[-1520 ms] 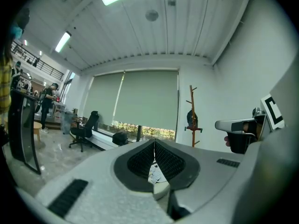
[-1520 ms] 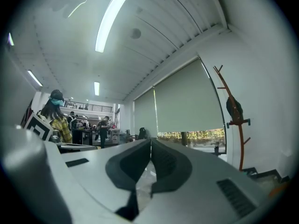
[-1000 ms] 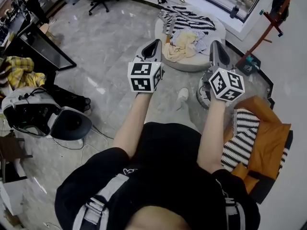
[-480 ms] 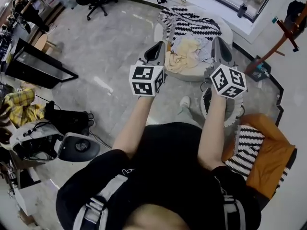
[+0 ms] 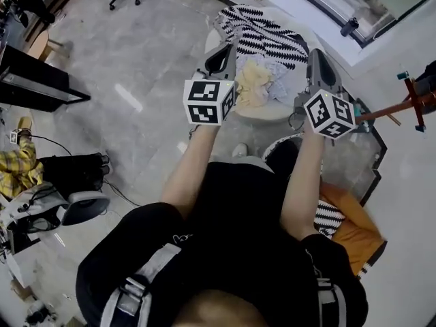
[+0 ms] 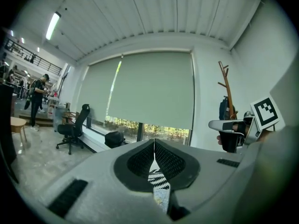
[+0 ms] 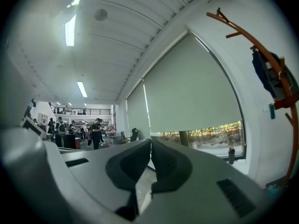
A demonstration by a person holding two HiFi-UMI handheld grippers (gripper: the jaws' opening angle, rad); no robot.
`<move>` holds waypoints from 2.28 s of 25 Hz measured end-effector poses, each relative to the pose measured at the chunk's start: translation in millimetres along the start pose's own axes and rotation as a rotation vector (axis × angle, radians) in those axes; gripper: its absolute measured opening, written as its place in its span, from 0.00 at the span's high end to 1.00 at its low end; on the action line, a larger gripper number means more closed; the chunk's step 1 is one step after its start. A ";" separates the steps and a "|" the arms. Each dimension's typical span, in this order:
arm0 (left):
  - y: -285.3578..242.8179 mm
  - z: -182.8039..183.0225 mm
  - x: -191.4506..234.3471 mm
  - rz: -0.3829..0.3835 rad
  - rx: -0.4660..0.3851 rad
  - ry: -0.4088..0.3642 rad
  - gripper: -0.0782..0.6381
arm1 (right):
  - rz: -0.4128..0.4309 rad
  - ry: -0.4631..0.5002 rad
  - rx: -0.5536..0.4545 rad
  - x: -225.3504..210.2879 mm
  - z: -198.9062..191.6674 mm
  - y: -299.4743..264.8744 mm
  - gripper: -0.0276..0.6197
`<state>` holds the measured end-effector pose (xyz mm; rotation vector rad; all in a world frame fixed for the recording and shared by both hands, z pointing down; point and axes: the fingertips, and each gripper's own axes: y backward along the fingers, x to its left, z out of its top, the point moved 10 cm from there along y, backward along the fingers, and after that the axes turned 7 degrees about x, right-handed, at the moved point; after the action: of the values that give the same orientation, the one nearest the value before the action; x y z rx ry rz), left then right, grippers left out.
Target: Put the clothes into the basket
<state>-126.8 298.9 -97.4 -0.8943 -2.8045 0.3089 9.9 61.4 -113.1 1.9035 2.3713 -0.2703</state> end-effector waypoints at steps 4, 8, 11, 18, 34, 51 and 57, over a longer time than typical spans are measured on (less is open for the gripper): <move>-27.4 -13.4 26.3 0.046 0.069 0.047 0.88 | 0.039 -0.020 0.087 -6.4 -24.0 -41.3 0.94; -50.4 -37.8 58.3 0.096 0.154 0.095 0.88 | 0.057 -0.033 0.173 -4.7 -57.8 -69.0 0.94; -68.8 -71.0 80.8 0.126 0.228 0.116 0.88 | 0.037 -0.038 0.257 -4.3 -93.2 -83.0 0.94; -110.8 -153.7 96.2 0.080 0.365 0.141 0.88 | 0.008 -0.054 0.423 -8.0 -176.6 -95.0 0.94; -176.2 -329.7 113.2 -0.032 0.577 0.111 0.88 | -0.004 -0.107 0.633 -23.4 -359.6 -121.5 0.94; -227.6 -489.3 139.2 -0.202 0.746 0.082 0.87 | -0.015 -0.057 0.720 -46.1 -498.4 -185.7 0.94; -260.4 -526.5 149.2 -0.258 0.823 0.063 0.67 | -0.033 -0.020 0.808 -61.1 -537.1 -215.5 0.70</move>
<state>-266.4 253.4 490.6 -0.3335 -2.3223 1.2292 -164.5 61.4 442.2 2.0833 2.4854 -1.4202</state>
